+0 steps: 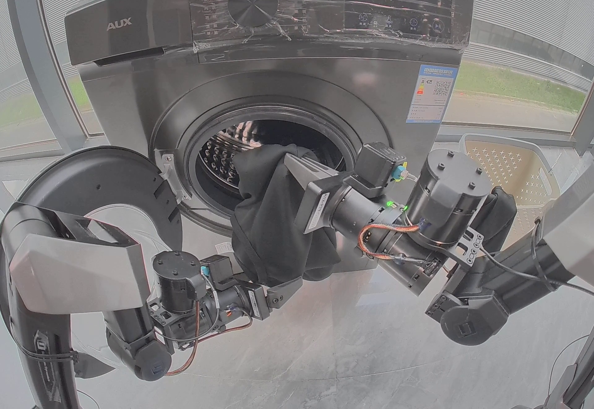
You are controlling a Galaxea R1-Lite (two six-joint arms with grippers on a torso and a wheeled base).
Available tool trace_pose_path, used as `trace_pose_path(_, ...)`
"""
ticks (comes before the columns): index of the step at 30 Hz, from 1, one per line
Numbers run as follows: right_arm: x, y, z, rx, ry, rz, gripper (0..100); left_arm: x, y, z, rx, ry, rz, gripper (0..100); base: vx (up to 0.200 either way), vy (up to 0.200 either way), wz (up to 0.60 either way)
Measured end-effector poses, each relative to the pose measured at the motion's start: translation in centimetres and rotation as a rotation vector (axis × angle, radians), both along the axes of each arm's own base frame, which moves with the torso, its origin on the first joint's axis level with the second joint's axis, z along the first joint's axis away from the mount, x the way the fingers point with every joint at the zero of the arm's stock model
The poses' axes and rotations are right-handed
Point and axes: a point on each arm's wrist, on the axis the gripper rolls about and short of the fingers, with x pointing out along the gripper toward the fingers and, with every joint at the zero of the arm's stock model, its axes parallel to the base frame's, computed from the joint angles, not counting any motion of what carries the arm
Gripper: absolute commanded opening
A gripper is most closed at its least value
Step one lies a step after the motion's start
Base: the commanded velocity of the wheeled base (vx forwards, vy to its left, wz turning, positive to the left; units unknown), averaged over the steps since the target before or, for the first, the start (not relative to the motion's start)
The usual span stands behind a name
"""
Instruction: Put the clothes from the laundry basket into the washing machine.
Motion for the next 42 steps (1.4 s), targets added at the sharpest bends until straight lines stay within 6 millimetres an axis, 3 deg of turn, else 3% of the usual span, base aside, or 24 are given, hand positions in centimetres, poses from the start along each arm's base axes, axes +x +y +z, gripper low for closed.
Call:
trace_pose_path(19,-0.1,-0.1,-0.3,-0.006,0.007,0.000,0,0.5,-0.7,0.8,-0.016,-0.047,-0.002,100,0.000,0.000,0.00)
trace_pose_path(20,-0.1,-0.1,-0.3,-0.006,0.007,0.000,0,0.6,-0.8,0.8,-0.018,-0.051,0.000,0,0.000,0.000,0.00)
trace_pose_path(32,0.4,-0.1,-0.6,-0.011,0.007,-0.012,0,-0.1,-0.9,1.3,-0.017,-0.056,0.002,0,0.000,0.000,0.00)
trace_pose_path(41,1.6,-0.8,-1.1,-0.017,0.008,-0.048,0,-4.4,-0.2,4.5,-0.034,-0.082,-0.072,0,0.000,0.000,0.00)
trace_pose_path(42,1.7,-0.9,-1.2,-0.020,0.010,-0.051,100,-5.2,-0.1,4.9,-0.037,-0.088,-0.084,0,0.000,0.000,0.00)
